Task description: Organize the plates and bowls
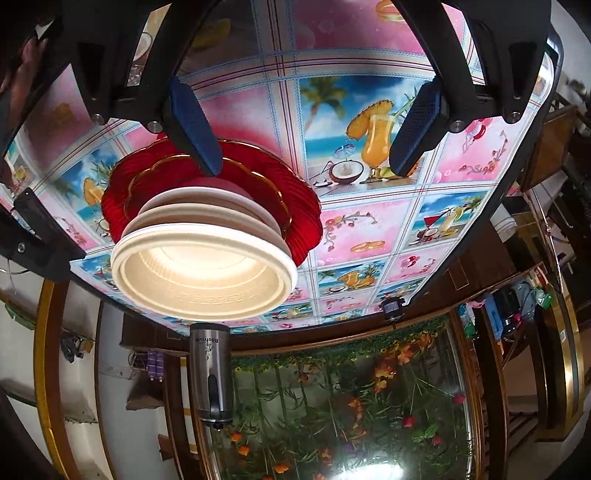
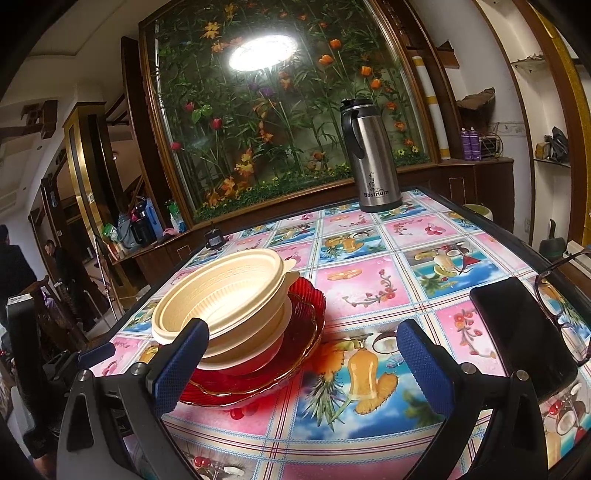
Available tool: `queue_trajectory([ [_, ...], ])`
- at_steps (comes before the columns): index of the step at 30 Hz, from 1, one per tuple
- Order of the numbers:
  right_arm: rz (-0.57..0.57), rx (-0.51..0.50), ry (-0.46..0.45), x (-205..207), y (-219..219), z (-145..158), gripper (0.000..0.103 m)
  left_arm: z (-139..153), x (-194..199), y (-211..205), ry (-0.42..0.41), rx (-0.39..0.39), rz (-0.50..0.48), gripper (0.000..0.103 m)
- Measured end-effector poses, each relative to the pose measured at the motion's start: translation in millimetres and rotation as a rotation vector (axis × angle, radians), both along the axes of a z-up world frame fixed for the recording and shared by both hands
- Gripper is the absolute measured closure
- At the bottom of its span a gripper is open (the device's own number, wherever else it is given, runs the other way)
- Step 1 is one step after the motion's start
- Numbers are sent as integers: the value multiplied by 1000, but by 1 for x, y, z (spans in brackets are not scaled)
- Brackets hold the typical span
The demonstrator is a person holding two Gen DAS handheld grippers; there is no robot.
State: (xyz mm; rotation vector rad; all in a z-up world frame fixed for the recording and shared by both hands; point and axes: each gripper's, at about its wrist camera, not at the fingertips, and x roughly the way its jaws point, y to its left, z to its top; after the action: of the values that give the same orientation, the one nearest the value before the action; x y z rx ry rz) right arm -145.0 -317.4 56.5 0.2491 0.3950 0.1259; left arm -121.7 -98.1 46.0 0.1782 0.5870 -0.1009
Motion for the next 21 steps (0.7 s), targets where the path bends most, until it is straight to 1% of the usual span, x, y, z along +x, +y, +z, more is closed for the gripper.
queue_trajectory([
  [5,-1,-3,4,-1,2,1,0,-1,1,2,3,2,21,10],
  [21,-4,-10,9,-2,4,3,0,-3,3,3,19,15,21,10],
])
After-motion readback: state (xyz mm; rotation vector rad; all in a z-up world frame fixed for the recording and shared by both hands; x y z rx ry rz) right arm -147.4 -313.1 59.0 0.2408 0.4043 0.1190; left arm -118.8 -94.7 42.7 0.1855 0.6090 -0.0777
